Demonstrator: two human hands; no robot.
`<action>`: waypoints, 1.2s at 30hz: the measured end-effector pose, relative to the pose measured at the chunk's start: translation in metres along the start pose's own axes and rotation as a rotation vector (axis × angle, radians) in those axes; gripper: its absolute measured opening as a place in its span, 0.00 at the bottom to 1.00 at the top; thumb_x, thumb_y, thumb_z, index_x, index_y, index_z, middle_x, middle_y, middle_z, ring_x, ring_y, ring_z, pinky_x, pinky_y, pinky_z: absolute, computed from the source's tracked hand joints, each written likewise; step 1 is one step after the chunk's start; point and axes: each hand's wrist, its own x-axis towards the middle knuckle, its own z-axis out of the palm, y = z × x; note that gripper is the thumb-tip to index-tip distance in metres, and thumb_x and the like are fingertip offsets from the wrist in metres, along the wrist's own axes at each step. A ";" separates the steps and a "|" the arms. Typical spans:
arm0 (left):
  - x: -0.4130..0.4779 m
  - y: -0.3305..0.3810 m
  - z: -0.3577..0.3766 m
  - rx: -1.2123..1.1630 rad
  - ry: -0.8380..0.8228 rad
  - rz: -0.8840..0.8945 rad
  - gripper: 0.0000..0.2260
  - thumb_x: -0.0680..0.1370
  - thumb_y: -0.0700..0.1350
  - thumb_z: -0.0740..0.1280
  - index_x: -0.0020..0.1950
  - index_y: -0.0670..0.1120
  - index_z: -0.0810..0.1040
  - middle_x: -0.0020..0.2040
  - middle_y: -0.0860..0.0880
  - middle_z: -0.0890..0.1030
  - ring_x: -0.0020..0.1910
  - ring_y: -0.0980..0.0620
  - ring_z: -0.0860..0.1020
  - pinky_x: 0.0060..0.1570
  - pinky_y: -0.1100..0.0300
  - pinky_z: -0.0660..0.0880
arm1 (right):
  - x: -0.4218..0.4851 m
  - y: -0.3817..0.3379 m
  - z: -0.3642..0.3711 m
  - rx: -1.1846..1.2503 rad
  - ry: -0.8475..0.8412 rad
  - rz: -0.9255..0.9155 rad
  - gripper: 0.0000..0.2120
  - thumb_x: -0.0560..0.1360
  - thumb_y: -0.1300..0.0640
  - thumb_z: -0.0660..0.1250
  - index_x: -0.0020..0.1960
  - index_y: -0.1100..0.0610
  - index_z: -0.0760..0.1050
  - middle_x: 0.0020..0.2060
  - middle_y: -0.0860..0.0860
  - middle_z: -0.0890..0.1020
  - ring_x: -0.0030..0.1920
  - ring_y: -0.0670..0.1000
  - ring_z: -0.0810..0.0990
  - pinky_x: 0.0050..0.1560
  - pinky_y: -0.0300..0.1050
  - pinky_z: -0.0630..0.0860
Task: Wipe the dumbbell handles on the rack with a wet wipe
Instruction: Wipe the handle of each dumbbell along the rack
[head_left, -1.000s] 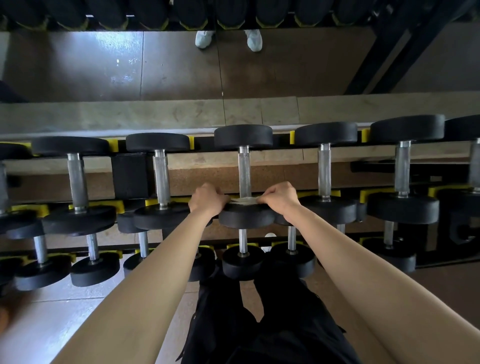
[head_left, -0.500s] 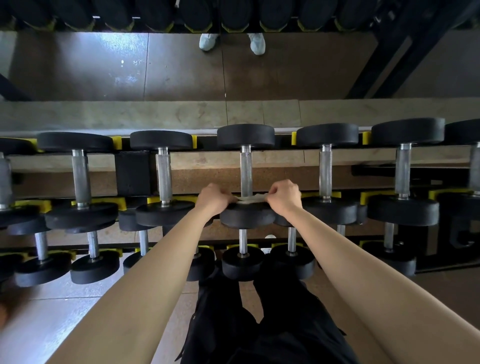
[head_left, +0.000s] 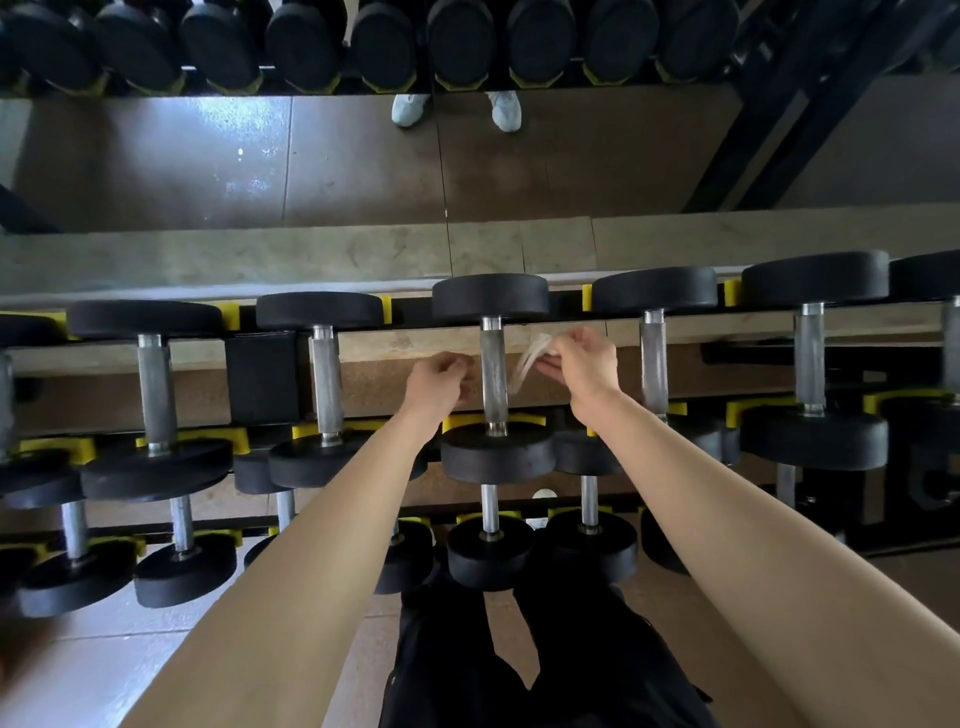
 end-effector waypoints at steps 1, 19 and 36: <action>0.002 0.007 0.005 -0.011 -0.005 0.001 0.11 0.85 0.44 0.61 0.62 0.43 0.81 0.53 0.46 0.85 0.53 0.46 0.84 0.58 0.49 0.82 | 0.003 -0.001 0.005 0.109 -0.012 0.065 0.03 0.80 0.64 0.65 0.52 0.58 0.76 0.52 0.59 0.85 0.51 0.54 0.87 0.56 0.53 0.83; 0.013 0.038 0.021 -0.755 -0.088 -0.372 0.13 0.82 0.46 0.69 0.63 0.40 0.80 0.52 0.40 0.87 0.53 0.42 0.86 0.61 0.47 0.79 | 0.020 -0.002 0.047 0.205 -0.330 0.257 0.14 0.81 0.59 0.64 0.66 0.59 0.76 0.56 0.57 0.82 0.58 0.59 0.81 0.65 0.57 0.76; -0.007 0.030 0.013 -0.933 0.092 -0.295 0.12 0.75 0.41 0.76 0.57 0.41 0.83 0.47 0.46 0.86 0.42 0.53 0.84 0.54 0.59 0.82 | 0.014 0.003 0.047 0.159 -0.119 0.181 0.07 0.80 0.63 0.67 0.54 0.54 0.82 0.55 0.55 0.85 0.57 0.56 0.84 0.64 0.56 0.78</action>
